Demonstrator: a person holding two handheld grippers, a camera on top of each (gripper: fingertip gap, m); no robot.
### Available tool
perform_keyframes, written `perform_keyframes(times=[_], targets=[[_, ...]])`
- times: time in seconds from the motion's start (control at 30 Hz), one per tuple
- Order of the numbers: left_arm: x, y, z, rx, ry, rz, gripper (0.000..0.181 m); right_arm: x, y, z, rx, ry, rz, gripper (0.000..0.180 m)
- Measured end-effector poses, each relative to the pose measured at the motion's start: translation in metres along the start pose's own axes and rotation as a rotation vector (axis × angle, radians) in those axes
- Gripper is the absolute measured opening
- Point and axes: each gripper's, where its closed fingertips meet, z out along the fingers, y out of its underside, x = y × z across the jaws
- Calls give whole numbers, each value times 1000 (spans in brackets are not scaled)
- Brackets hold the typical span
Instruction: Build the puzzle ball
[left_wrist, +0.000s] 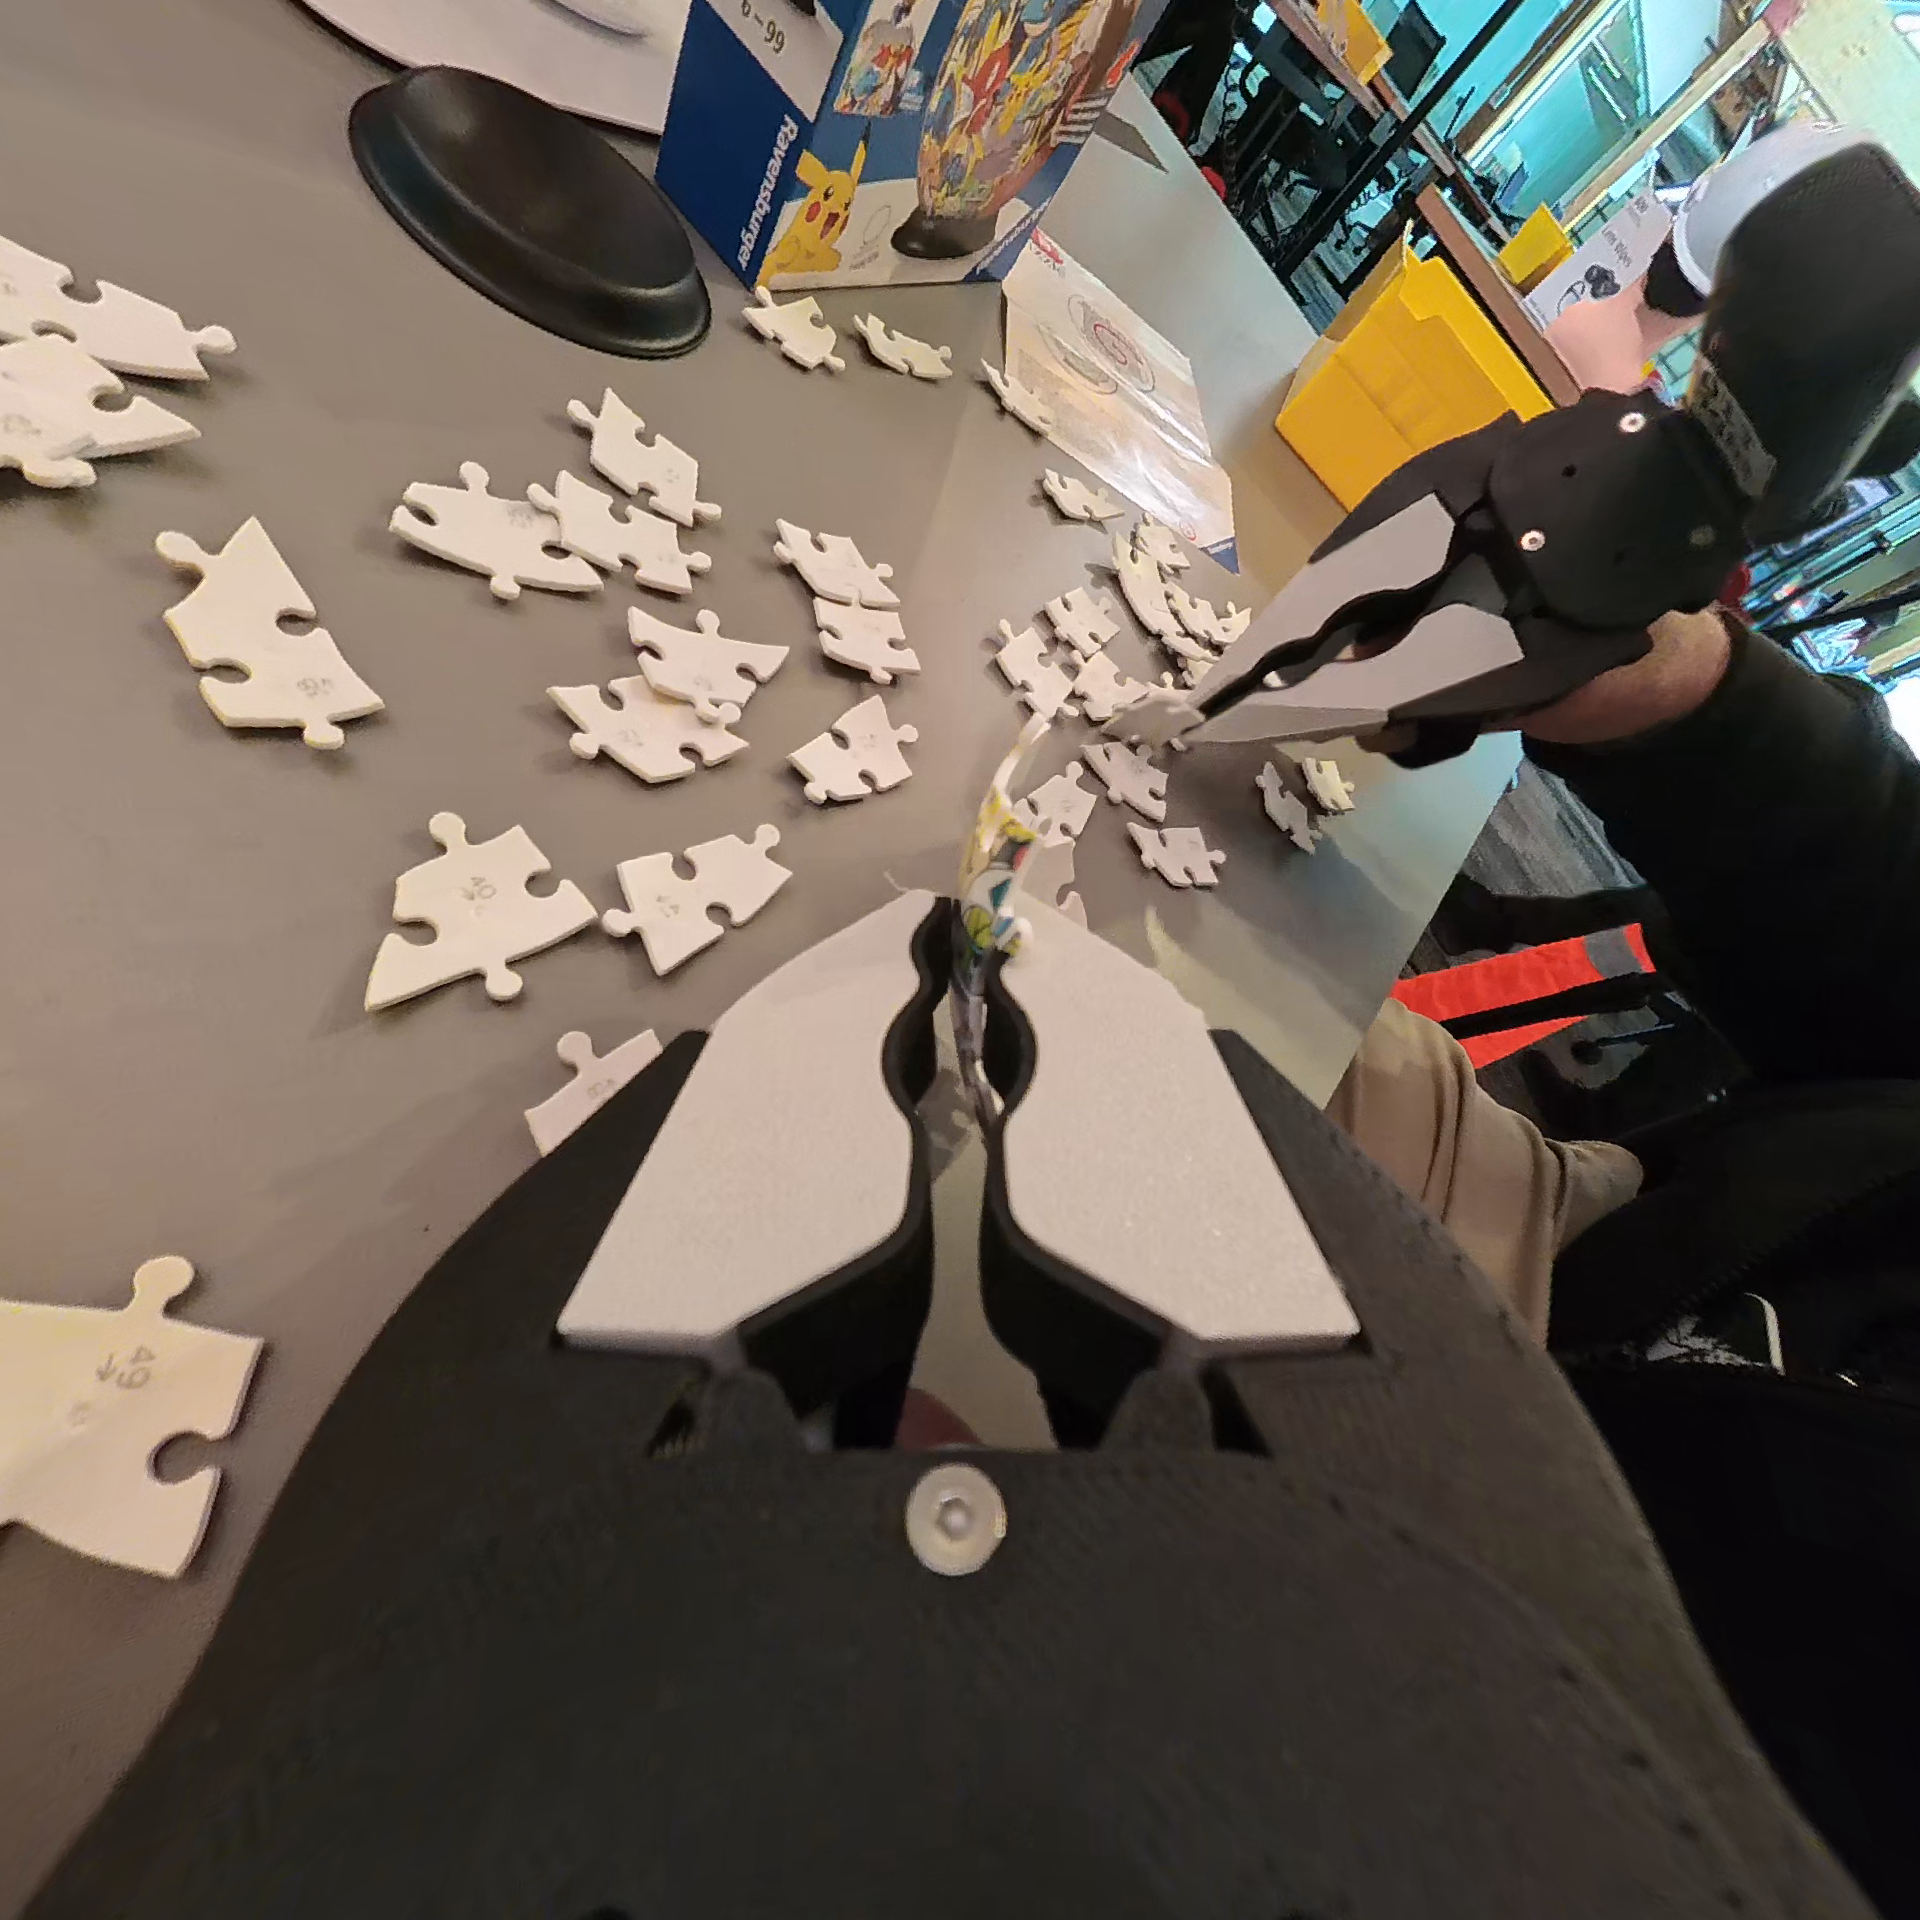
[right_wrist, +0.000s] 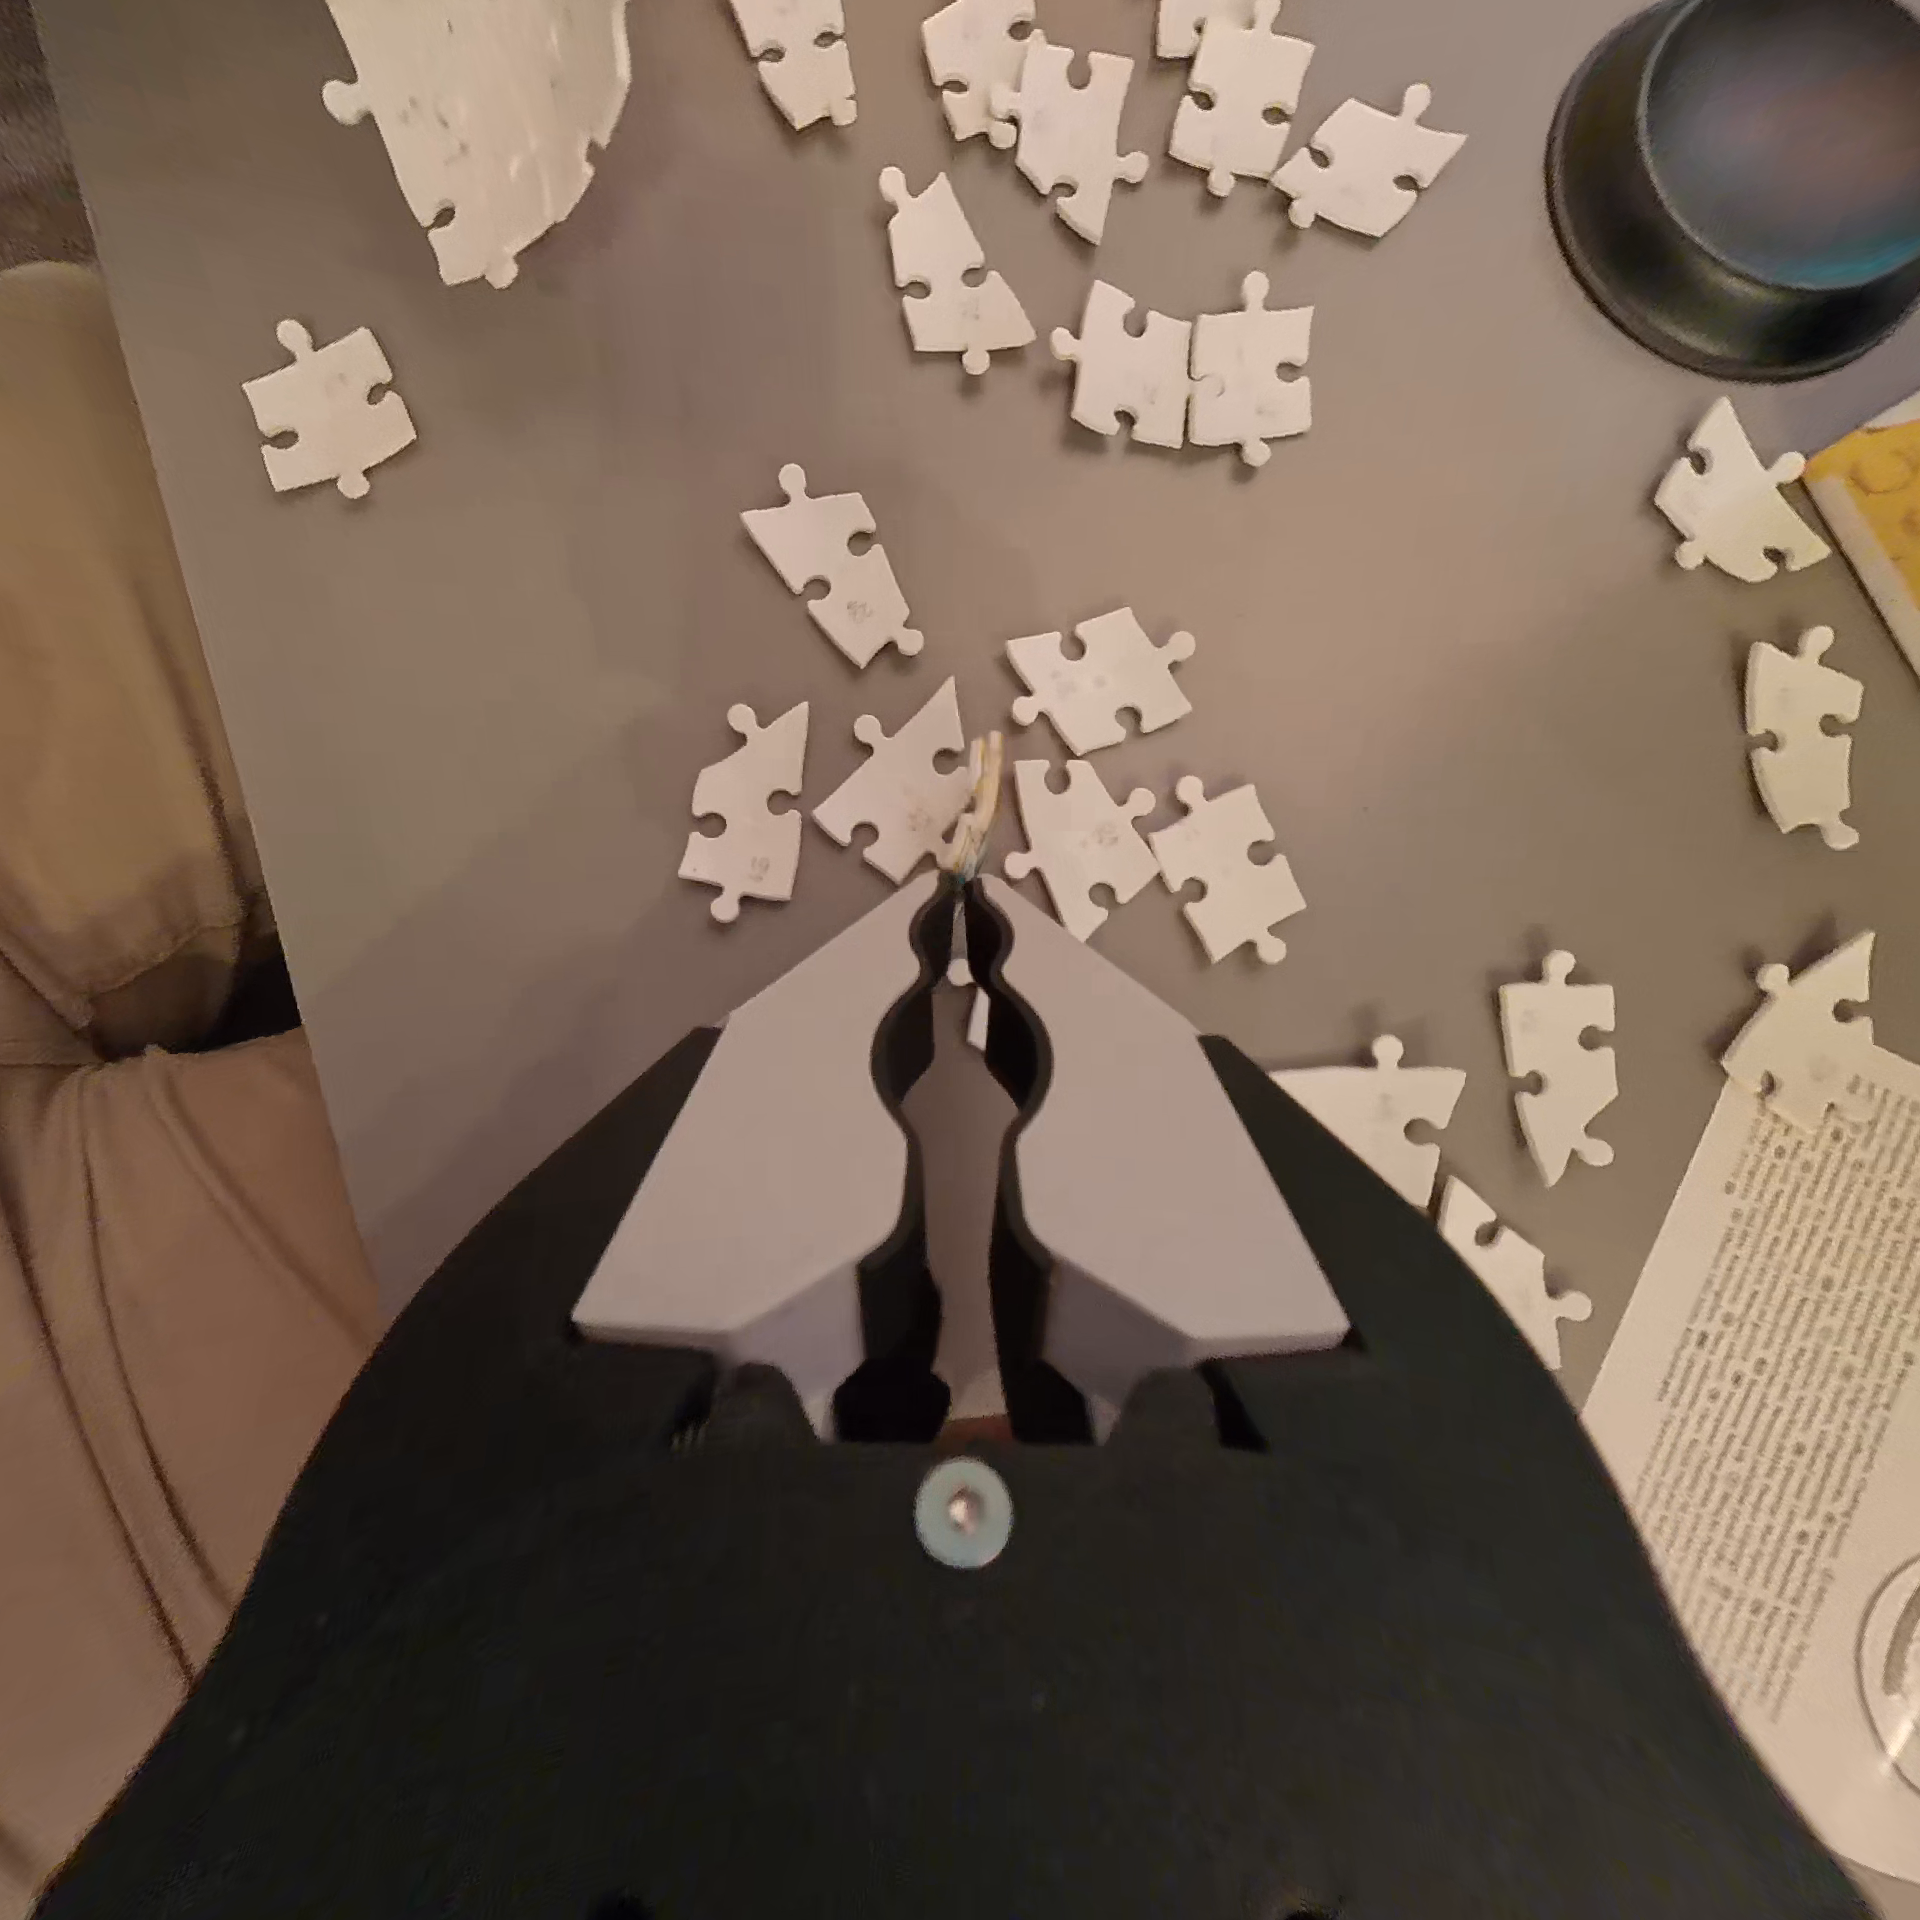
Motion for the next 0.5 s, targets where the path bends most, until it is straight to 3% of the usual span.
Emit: perform_keyframes(times=[0.23,0.5], targets=[[1,0,0,-1,1,0,4,9,5,-19,87,-139,271,0],[3,3,5,-15,9,1,3,9,16,-34,143,-290,448,0]])
